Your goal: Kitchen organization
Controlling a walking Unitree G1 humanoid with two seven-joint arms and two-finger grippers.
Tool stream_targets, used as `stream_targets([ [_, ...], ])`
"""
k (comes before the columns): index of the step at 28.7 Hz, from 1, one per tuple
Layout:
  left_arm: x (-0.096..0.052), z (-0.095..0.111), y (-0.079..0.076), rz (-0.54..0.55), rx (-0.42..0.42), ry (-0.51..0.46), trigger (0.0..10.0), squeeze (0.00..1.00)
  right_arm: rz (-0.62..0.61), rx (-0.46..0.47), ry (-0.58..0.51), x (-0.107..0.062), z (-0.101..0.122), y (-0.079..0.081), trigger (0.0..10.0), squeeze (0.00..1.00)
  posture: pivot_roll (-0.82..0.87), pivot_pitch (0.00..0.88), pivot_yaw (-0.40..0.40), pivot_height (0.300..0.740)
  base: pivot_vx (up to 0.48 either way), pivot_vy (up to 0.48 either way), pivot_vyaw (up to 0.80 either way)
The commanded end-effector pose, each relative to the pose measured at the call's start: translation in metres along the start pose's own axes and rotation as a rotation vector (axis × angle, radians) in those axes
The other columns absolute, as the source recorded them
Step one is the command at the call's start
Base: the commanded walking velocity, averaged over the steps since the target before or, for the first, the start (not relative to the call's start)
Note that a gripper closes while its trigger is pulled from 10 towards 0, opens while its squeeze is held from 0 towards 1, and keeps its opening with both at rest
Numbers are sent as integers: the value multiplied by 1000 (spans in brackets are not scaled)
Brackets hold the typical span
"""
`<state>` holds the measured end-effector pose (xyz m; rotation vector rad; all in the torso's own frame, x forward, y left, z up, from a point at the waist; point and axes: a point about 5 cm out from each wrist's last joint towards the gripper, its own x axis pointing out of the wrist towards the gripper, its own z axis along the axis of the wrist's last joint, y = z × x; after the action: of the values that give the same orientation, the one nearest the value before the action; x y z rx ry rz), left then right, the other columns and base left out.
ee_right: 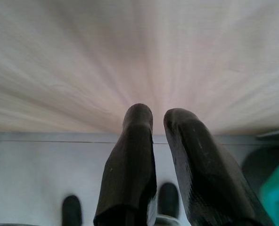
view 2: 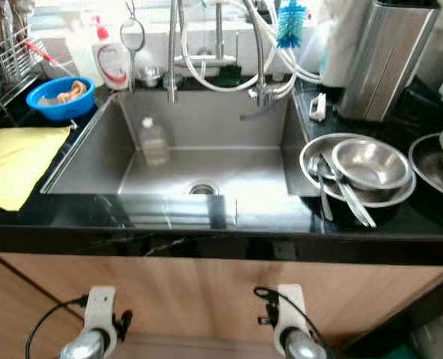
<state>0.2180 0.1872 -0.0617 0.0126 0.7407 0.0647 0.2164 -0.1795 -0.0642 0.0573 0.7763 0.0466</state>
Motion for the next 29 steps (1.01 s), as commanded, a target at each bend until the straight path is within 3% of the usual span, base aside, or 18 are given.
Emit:
stream_targets([
  [1,-3,-10,6,17,22,34,10000,0,14,10,11,0,-3,5,10000,0,-58,0,40,740,0,0,0],
  [13,-7,-17,16,24,9,40,10000,0,19,4,13,0,-3,5,10000,0,-63,0,37,740,-315,0,0],
  [29,-5,-13,17,24,35,46,10000,0,11,33,-6,0,-4,7,10000,0,-84,0,60,740,0,0,0],
])
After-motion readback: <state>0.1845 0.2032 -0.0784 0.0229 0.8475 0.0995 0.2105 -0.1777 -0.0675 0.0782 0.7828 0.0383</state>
